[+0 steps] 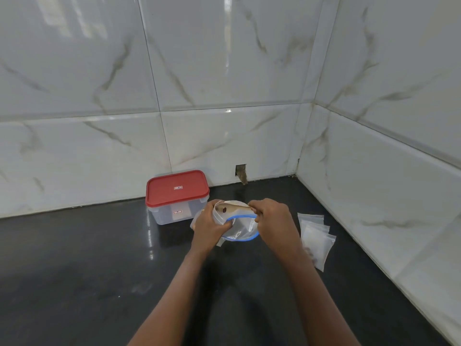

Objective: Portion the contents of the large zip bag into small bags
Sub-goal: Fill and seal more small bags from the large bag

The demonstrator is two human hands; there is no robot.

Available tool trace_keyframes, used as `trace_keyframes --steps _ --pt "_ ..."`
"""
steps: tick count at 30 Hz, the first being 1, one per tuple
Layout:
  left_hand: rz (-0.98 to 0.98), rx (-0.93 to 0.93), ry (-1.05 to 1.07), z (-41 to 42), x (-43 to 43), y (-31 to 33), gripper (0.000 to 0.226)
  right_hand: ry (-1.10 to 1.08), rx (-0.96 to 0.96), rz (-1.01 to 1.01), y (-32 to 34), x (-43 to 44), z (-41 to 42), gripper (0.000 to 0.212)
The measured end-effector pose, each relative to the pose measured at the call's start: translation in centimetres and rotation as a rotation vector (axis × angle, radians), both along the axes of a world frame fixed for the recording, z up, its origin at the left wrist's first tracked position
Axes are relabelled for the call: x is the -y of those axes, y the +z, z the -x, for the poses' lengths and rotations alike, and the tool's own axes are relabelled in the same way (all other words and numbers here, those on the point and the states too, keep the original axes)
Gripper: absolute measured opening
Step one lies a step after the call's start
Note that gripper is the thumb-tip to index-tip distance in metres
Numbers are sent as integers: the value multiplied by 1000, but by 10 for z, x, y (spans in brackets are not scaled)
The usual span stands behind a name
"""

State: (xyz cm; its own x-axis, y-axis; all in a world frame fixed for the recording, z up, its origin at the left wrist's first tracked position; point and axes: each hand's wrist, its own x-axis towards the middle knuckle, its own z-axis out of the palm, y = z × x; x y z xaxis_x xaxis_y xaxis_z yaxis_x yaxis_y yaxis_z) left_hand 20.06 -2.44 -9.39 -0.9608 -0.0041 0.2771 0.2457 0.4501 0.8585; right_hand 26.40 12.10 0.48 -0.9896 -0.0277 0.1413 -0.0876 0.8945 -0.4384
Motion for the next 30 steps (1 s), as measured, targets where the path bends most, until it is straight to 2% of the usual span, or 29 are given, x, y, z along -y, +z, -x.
trace_keyframes --steps 6,9,13,18,22,24,30 --pt "36 18 18 4 0 0 56 162 -92 -102 -1 -1 -3 47" --pt "23 27 33 2 0 2 55 69 -136 -44 0 -4 -7 44" --pt "43 11 89 6 4 13 44 -169 -216 77 9 -17 -13 30" --pt "63 1 165 15 8 23 36 -195 -4 48 3 -11 -8 37" --pt "97 -12 192 15 6 23 38 -75 70 -8 -15 10 7 37" --pt "103 -28 182 12 5 22 38 -48 118 38 -25 22 19 34" --pt "126 -68 155 6 4 17 39 -182 252 313 -45 40 36 26"
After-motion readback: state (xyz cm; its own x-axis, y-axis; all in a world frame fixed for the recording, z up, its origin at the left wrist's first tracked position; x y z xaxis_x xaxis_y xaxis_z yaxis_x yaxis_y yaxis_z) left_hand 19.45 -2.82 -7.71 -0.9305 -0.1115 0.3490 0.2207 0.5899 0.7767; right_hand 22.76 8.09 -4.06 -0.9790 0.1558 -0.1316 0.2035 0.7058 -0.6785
